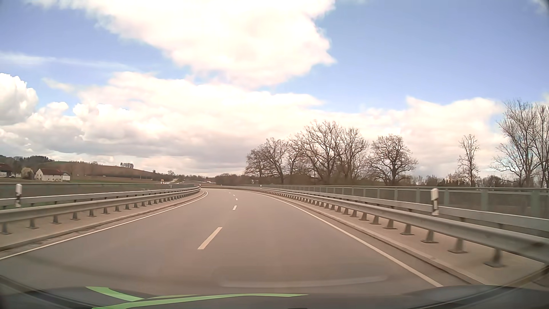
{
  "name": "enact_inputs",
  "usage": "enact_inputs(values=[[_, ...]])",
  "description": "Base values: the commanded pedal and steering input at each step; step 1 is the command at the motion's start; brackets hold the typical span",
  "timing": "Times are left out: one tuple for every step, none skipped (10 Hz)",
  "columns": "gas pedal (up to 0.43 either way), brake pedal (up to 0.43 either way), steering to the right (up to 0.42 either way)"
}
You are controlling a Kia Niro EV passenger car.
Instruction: Follow the waypoints while adhering to traffic rules and regulations
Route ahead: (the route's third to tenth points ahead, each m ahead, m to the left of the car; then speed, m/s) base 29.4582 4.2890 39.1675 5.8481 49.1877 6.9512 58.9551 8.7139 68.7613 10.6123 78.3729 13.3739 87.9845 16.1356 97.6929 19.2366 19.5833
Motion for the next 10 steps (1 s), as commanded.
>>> enact_inputs(values=[[0.169, 0.0, -0.016], [0.169, 0.0, -0.016], [0.169, 0.0, -0.016], [0.169, 0.0, -0.016], [0.169, 0.0, -0.016], [0.169, 0.0, -0.016], [0.169, 0.0, -0.016], [0.169, 0.0, -0.016], [0.169, 0.0, -0.018], [0.169, 0.0, -0.018]])
